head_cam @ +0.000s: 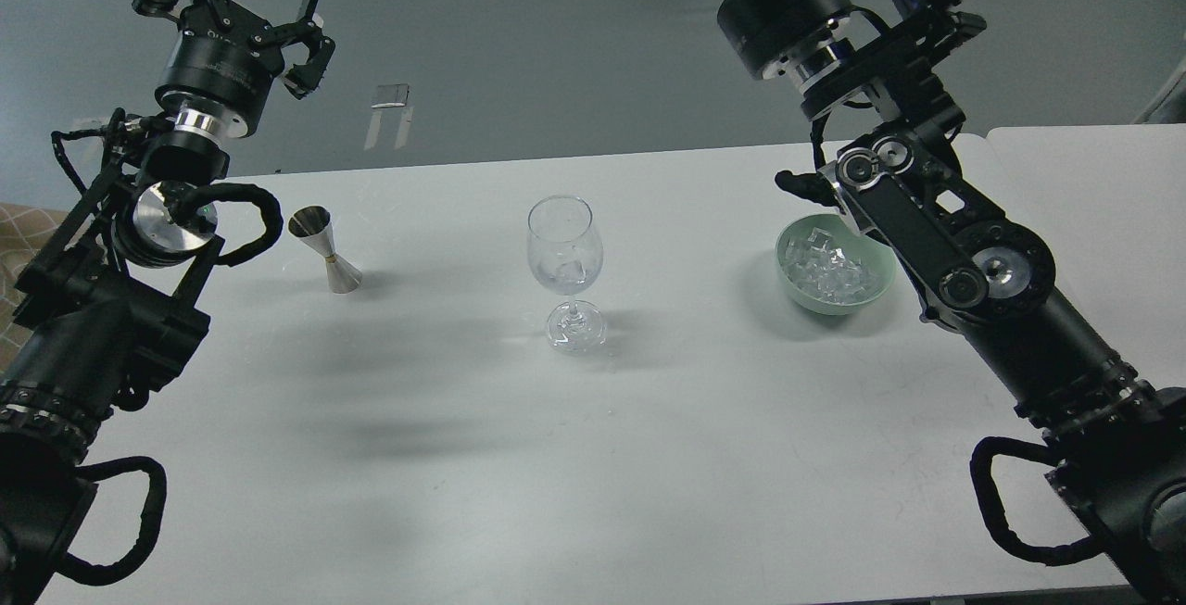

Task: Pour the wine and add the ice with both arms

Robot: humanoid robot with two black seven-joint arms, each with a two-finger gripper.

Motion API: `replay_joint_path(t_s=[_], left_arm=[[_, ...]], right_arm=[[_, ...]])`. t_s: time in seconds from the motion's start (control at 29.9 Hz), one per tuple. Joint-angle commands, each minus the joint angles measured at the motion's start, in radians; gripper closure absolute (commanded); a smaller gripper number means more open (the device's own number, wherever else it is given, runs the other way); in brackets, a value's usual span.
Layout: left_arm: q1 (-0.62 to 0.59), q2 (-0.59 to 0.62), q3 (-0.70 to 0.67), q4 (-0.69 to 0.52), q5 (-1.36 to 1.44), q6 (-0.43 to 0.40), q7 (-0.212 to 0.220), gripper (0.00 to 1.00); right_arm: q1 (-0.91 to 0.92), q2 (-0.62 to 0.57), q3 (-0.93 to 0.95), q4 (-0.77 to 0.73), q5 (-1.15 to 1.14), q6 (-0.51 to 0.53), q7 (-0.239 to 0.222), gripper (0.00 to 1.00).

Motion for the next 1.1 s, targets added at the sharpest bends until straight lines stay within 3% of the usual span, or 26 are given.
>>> replay_joint_path(t_s=[0.0, 0.17, 0.37, 0.47, 0.57, 0.64, 1.07], left_arm=[[0.003, -0.002, 0.012, 0.001, 0.01, 0.002, -0.009, 0.02], [0.005, -0.003, 0.016, 0.001, 0.012, -0.001, -0.011, 0.02], [0.003, -0.003, 0.016, 0.001, 0.012, -0.008, -0.005, 0.02], [0.008, -0.005, 0.019, 0.001, 0.013, -0.008, -0.003, 0.02], [0.011, -0.008, 0.019, 0.001, 0.013, -0.004, -0.002, 0.02], [0.009, -0.008, 0.019, 0.001, 0.013, 0.0, 0.0, 0.02], [0.008, -0.014, 0.014, 0.005, 0.01, 0.014, 0.0, 0.02]], right_arm=[[0.013, 0.001, 0.038, -0.038, 0.247, 0.002, -0.003, 0.0], [0.055, 0.001, 0.061, -0.145, 0.6, 0.009, -0.003, 0.0], [0.064, 0.001, 0.162, -0.213, 0.78, 0.037, -0.034, 0.0], [0.069, 0.001, 0.22, -0.296, 0.804, 0.091, -0.037, 0.0], [0.111, 0.001, 0.294, -0.469, 0.812, 0.153, -0.046, 0.0], [0.134, 0.001, 0.296, -0.599, 0.832, 0.253, -0.046, 0.0], [0.127, 0.001, 0.291, -0.598, 0.833, 0.304, -0.034, 0.0]])
